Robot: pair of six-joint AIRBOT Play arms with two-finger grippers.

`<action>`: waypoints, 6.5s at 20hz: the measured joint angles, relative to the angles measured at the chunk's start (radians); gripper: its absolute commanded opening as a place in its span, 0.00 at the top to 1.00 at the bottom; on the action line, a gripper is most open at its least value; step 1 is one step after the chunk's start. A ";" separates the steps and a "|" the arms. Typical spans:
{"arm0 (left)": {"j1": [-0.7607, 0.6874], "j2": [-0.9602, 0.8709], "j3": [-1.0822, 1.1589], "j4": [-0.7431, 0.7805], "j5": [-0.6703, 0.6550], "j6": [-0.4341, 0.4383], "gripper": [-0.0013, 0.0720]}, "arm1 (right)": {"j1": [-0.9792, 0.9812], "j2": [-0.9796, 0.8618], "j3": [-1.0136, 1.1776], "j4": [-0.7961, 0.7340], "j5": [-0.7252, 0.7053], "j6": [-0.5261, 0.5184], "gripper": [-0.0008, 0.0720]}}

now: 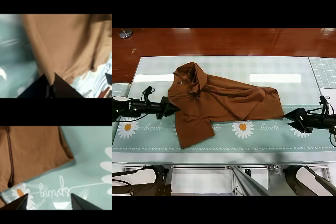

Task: Fold the shirts.

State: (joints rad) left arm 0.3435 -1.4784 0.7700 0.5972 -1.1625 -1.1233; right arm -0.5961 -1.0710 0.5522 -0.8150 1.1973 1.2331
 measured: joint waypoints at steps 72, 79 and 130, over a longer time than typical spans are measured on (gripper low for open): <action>-0.471 0.209 0.584 1.124 0.391 -0.724 0.95 | 0.442 -0.137 0.829 -0.409 -0.005 0.232 0.94; -0.410 -0.021 0.629 0.961 0.460 -0.834 0.95 | 0.442 -0.523 0.977 -0.257 -0.149 0.232 0.94; 0.024 0.352 -0.309 0.216 0.063 -0.021 0.95 | 0.122 0.196 -0.020 -0.257 -0.023 0.251 0.13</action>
State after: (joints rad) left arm 0.3676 -1.1267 0.4614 0.8127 -1.1000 -1.1446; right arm -0.4744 -0.8745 0.5323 -1.0718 1.1748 1.4841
